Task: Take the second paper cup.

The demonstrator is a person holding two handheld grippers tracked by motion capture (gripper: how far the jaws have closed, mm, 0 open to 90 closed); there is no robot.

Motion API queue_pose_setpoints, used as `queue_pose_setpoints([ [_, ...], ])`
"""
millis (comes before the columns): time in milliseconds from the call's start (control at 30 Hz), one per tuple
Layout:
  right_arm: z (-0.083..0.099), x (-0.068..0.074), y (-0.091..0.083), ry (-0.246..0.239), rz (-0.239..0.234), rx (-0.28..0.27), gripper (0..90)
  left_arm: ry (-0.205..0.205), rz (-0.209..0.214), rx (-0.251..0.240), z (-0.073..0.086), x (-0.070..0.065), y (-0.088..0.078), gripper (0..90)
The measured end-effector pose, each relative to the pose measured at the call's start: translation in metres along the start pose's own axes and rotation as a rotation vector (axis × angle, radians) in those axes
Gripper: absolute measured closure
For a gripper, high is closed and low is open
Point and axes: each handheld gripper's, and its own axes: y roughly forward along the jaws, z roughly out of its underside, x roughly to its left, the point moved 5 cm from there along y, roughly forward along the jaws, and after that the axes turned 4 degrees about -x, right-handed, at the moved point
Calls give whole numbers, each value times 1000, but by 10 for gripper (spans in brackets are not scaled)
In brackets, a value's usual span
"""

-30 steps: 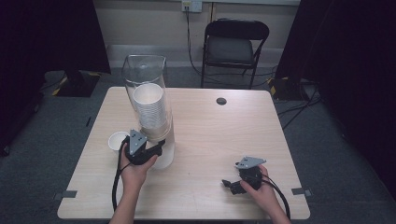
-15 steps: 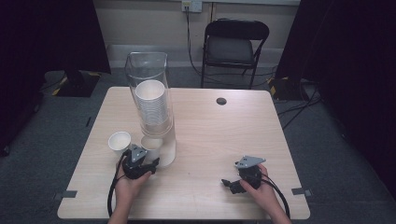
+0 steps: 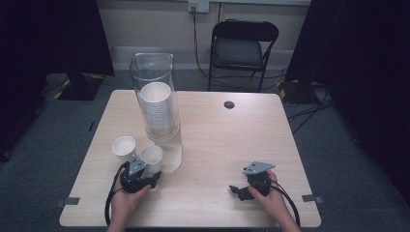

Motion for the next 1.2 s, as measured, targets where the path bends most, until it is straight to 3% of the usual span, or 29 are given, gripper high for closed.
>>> queue_pose_setpoints([
  [167, 0, 0, 0, 0, 0, 0, 91, 5, -5, 30, 6, 3, -4, 355],
  [400, 0, 0, 0, 1, 2, -1, 91, -19, -13, 24, 15, 8, -12, 354],
  [433, 0, 0, 0, 1, 3, 0, 91, -5, -15, 29, 15, 10, -13, 354],
  [733, 0, 0, 0, 1, 2, 0, 91, -34, -38, 23, 27, 23, -27, 352],
  [767, 0, 0, 0, 2, 2, 0, 91, -23, -45, 25, 28, 25, -28, 352],
  [833, 0, 0, 0, 1, 2, -1, 91, -47, -47, 20, 31, 27, -31, 351],
  [900, 0, 0, 0, 1, 3, 0, 91, -39, -53, 23, 33, 30, -33, 350],
  [1200, 0, 0, 0, 1, 3, 0, 91, -72, -73, 30, 38, 41, -39, 347],
])
